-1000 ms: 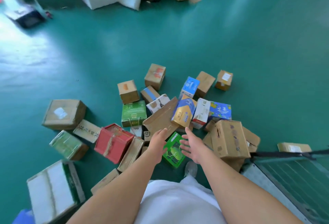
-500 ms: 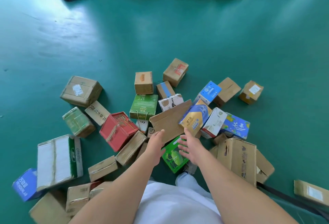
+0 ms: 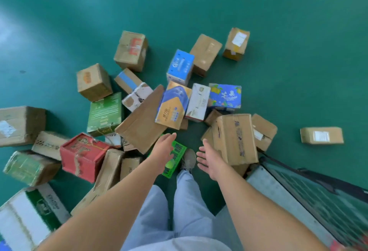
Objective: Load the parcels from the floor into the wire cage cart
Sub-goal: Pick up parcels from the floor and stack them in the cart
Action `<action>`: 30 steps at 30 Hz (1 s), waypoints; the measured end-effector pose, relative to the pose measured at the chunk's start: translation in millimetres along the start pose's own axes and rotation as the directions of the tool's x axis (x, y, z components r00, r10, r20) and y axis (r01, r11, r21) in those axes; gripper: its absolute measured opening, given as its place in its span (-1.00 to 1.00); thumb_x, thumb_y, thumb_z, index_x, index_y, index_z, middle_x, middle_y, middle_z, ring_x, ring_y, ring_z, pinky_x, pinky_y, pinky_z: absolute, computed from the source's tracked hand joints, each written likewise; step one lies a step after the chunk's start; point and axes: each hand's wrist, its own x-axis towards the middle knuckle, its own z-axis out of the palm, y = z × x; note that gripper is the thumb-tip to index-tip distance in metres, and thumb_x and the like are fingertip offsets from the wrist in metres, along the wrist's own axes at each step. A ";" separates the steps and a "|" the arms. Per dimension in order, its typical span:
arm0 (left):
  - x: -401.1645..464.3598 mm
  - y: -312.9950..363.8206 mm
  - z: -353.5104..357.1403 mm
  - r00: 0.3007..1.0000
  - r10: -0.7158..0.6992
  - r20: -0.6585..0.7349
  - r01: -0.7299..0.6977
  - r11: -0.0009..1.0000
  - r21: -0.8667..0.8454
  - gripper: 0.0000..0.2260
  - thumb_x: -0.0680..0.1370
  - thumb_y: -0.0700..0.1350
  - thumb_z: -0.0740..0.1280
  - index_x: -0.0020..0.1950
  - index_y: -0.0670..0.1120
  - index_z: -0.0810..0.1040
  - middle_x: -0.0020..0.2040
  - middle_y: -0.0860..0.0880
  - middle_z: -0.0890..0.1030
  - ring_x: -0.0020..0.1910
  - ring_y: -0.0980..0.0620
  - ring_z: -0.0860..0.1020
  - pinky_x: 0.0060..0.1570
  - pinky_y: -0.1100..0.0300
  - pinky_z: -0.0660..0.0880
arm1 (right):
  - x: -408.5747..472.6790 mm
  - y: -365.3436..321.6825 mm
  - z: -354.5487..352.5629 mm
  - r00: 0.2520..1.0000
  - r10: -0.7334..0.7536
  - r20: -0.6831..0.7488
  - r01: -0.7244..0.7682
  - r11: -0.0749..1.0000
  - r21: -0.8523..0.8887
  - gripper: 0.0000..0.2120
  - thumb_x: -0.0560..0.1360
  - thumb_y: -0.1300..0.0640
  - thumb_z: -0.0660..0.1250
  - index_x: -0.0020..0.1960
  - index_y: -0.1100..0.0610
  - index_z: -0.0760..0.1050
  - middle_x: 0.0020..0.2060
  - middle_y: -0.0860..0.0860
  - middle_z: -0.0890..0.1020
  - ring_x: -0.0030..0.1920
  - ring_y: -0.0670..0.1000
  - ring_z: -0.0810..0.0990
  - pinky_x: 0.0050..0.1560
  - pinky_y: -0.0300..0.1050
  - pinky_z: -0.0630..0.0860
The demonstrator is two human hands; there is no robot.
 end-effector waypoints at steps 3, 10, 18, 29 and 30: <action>48.5 -3.6 49.2 0.997 0.003 0.073 -0.015 0.985 0.170 -0.56 0.67 0.04 0.34 0.53 0.01 0.39 0.36 -0.02 0.47 0.26 -0.06 0.48 0.30 0.02 0.47 | 46.9 7.1 -44.6 0.998 0.046 -0.046 -0.039 0.990 0.139 -0.55 0.66 -0.23 0.19 0.25 0.12 0.52 0.20 0.11 0.62 0.14 0.08 0.63 0.15 0.00 0.56; 150.4 -25.4 148.1 0.984 -0.063 0.168 -0.007 0.921 0.390 -0.50 0.65 0.11 0.35 0.55 0.01 0.36 0.36 0.02 0.45 0.36 -0.07 0.46 0.41 -0.02 0.41 | 147.2 52.8 -121.7 0.984 0.151 -0.090 -0.096 0.891 0.444 -0.57 0.66 -0.19 0.22 0.27 0.15 0.51 0.16 0.09 0.63 0.08 0.04 0.61 0.23 0.03 0.54; 269.7 -63.4 248.9 0.976 -0.050 0.213 -0.095 0.778 0.621 -0.48 0.64 0.11 0.34 0.57 0.05 0.33 0.37 -0.01 0.47 0.18 -0.01 0.52 0.32 0.03 0.47 | 261.9 108.7 -181.3 0.966 0.237 -0.101 -0.129 0.783 0.608 -0.57 0.66 -0.17 0.21 0.34 0.12 0.49 0.13 0.05 0.62 0.10 0.03 0.61 0.17 0.01 0.56; 413.9 -62.7 344.2 0.918 0.289 0.270 -0.350 0.276 0.895 -0.33 0.61 0.04 0.29 0.67 -0.01 0.10 0.56 -0.06 0.32 0.38 -0.14 0.45 0.14 0.12 0.42 | 383.5 142.6 -193.6 0.954 0.291 -0.067 -0.151 0.661 0.735 -0.42 0.63 -0.18 0.28 0.58 -0.02 0.26 0.47 0.03 0.41 0.21 0.07 0.55 0.24 0.03 0.61; 419.5 -64.0 348.6 0.919 0.275 0.284 -0.355 0.256 0.899 -0.34 0.59 0.06 0.30 0.66 -0.02 0.15 0.50 -0.07 0.39 0.31 -0.13 0.50 0.10 0.11 0.45 | 389.7 145.4 -192.9 0.956 0.287 -0.062 -0.147 0.651 0.744 -0.41 0.63 -0.18 0.28 0.58 -0.02 0.26 0.48 0.04 0.39 0.23 0.08 0.55 0.21 0.02 0.62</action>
